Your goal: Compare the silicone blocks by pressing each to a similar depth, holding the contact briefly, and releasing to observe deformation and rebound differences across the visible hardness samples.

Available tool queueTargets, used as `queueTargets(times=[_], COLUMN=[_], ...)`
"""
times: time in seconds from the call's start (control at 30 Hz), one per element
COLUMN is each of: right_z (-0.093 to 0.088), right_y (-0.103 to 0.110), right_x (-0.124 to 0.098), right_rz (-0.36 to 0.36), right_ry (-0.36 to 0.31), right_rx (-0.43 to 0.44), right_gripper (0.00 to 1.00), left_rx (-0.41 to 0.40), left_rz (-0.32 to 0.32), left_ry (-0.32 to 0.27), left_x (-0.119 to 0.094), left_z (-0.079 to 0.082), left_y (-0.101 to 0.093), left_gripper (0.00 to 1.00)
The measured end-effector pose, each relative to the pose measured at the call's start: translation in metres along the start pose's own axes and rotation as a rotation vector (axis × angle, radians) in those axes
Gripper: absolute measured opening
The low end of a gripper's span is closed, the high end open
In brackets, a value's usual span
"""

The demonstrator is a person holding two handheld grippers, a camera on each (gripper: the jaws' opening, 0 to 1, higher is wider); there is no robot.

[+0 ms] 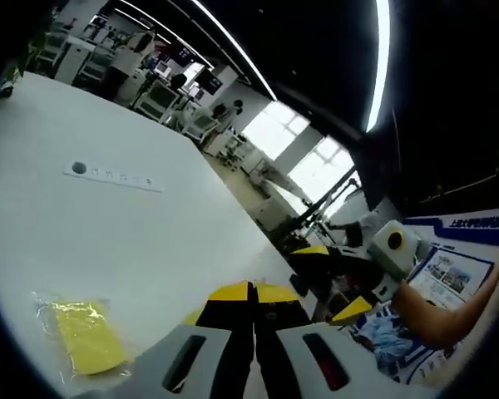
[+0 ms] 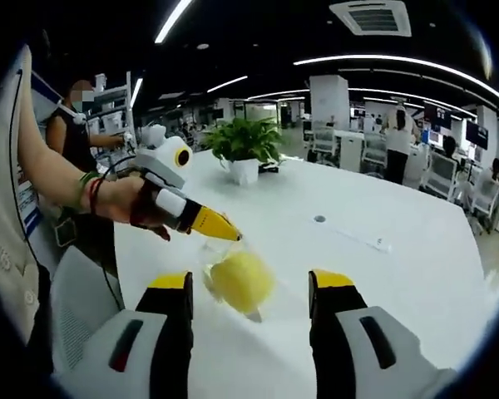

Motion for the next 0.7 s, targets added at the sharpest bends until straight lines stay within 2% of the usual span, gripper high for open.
queueTargets(times=[0.27,0.7], right_z=[-0.012,-0.019], right_y=[0.000,0.004], right_x=[-0.013,-0.030], right_rz=[-0.044,-0.110], right_ry=[-0.012,-0.049], right_rx=[0.066,0.123], right_gripper=[0.55,0.52], left_rx=[-0.017,-0.095], left_rz=[0.020,0.034], left_ry=[0.036,0.022], left_x=[0.012,0.023], left_z=[-0.014,-0.020], left_y=[0.013,0.031], left_gripper=[0.00,0.00])
Point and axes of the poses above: the point that each gripper's makers call its tool centre point, and the gripper's own axes: x roughly forward along the fingers, y roughly to its left, z roughly out of its top, the point moved 5 cm from there along -x, roughly backward along the fingers, and after that the axes turned 11 degrees about -x, right-handed, at the moved point
